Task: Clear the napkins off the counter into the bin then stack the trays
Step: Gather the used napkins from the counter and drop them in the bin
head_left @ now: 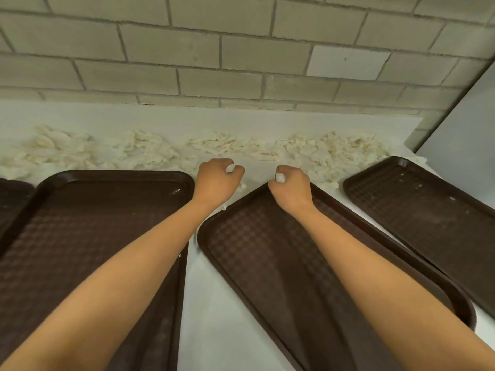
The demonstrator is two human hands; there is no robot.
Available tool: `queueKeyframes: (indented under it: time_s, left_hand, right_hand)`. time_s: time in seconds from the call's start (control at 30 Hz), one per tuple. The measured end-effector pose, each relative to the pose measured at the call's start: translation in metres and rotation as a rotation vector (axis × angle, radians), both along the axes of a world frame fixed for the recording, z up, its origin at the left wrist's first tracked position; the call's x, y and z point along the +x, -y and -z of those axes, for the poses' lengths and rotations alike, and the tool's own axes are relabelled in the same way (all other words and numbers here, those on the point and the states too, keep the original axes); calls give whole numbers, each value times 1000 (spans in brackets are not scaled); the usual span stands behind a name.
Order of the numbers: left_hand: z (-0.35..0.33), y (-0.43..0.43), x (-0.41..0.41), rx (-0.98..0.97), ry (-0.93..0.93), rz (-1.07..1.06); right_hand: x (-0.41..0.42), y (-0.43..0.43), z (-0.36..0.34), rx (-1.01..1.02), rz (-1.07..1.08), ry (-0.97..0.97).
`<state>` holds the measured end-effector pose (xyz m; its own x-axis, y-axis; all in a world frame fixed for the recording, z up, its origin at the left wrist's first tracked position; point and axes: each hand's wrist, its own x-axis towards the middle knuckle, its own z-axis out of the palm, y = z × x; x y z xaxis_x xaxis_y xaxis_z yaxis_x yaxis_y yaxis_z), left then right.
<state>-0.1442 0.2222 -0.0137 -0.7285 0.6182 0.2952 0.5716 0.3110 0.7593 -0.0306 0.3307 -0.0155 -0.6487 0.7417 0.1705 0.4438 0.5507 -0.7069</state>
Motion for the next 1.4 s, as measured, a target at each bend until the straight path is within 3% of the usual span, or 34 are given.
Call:
queueKeyframes:
  time_s: [0.3, 1.0, 1.4]
  left_hand:
    - [-12, 43, 39, 119, 47, 43]
    - [-5, 121, 193, 24, 143, 144]
    - [0, 130, 331, 54, 114, 25]
  right_hand:
    - [32, 41, -14, 13, 16, -91]
    - [178, 126, -6, 34, 62, -121]
    - [318, 124, -4, 39, -139, -95]
